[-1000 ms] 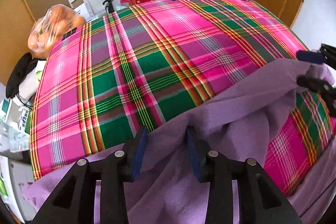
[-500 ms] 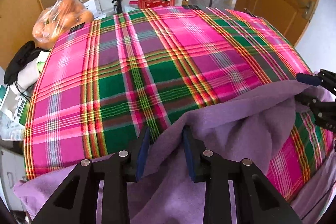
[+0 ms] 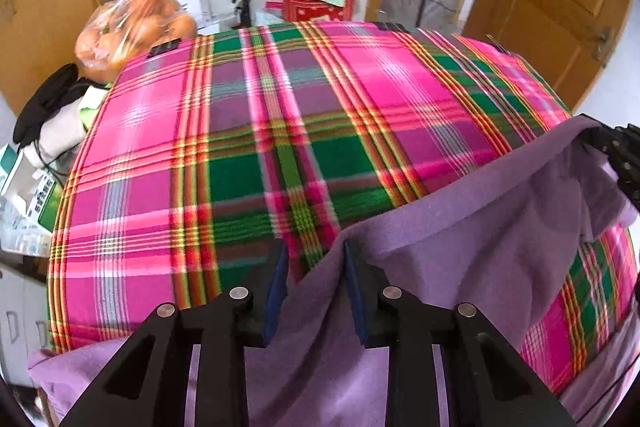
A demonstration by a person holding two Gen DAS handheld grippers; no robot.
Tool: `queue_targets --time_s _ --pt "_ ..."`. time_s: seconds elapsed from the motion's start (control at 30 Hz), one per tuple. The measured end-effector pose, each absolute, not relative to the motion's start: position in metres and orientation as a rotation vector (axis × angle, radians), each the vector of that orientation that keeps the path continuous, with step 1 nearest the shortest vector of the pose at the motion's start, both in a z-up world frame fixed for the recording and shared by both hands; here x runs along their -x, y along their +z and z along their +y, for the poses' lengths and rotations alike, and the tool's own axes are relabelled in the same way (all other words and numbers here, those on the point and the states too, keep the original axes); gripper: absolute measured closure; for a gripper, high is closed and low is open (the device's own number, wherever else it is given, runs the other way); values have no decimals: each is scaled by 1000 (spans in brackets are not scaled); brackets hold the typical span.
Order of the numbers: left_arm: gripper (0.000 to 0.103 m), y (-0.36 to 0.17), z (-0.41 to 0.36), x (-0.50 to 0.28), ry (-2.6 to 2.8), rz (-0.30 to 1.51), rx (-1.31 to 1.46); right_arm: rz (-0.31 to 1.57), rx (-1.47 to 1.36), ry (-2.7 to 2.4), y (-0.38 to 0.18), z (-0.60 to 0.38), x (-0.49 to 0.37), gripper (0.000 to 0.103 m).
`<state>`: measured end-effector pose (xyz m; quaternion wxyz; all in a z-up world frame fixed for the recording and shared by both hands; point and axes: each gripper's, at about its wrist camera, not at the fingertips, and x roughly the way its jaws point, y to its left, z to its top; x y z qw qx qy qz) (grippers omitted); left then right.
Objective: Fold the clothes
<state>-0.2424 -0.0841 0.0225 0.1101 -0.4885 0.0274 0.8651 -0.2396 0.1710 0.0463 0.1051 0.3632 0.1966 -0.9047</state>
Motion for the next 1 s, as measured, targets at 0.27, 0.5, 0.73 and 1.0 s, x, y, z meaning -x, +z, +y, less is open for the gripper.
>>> queue_targets --time_s 0.27,0.5,0.73,1.0 --pt "75 18 -100 257 2576 5 1488 550 -1269 -2692 16 164 282 92" --pt "75 36 -112 230 2573 13 1476 426 -1165 -2745 58 181 234 84" --pt "75 45 -127 185 2507 -79 1498 243 -1227 -2427 58 156 164 84" --pt "75 36 -121 156 2430 -111 1533 144 -1344 -2049 8 92 118 84"
